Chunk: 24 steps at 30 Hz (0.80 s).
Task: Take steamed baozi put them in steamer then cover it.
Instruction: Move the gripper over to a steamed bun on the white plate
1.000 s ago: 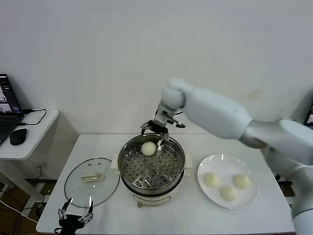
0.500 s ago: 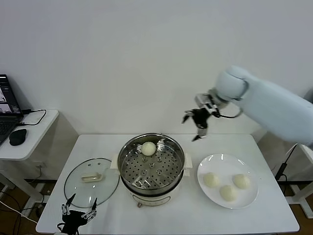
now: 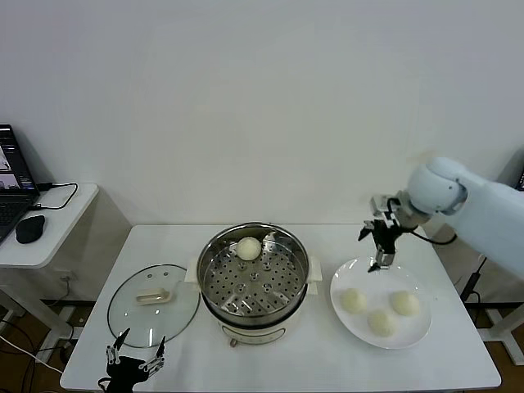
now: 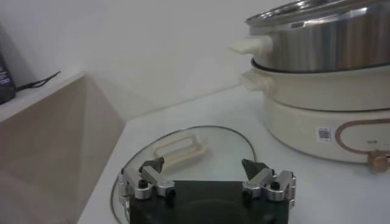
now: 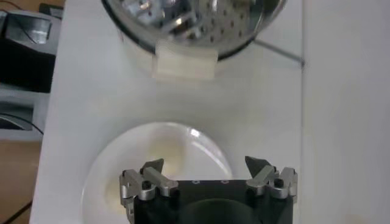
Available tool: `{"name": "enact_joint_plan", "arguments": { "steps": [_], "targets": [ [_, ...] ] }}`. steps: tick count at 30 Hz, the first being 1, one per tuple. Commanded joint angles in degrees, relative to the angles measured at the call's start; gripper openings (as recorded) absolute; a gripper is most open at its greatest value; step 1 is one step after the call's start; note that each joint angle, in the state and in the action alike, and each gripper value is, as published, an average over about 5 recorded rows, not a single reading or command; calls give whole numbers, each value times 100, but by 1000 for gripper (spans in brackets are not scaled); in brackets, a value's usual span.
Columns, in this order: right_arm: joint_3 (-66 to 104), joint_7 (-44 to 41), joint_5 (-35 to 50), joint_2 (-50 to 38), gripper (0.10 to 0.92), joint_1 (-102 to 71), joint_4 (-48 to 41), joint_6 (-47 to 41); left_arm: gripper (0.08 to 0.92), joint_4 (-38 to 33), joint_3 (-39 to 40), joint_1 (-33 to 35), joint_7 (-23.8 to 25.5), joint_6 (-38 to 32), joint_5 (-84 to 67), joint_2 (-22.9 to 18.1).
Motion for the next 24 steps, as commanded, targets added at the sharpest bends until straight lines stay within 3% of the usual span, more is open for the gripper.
{"name": "enact_joint_plan", "arguments": {
  "steps": [1,24],
  "targets": [
    [420,252,-557,-95,823,-1259,87,-260,823,23,-3,25,7,3,21,0],
    [801,930,-719,398,823,-1929,-382,-251,823,135,-4,-65,81,23,134,-10]
  ]
}}
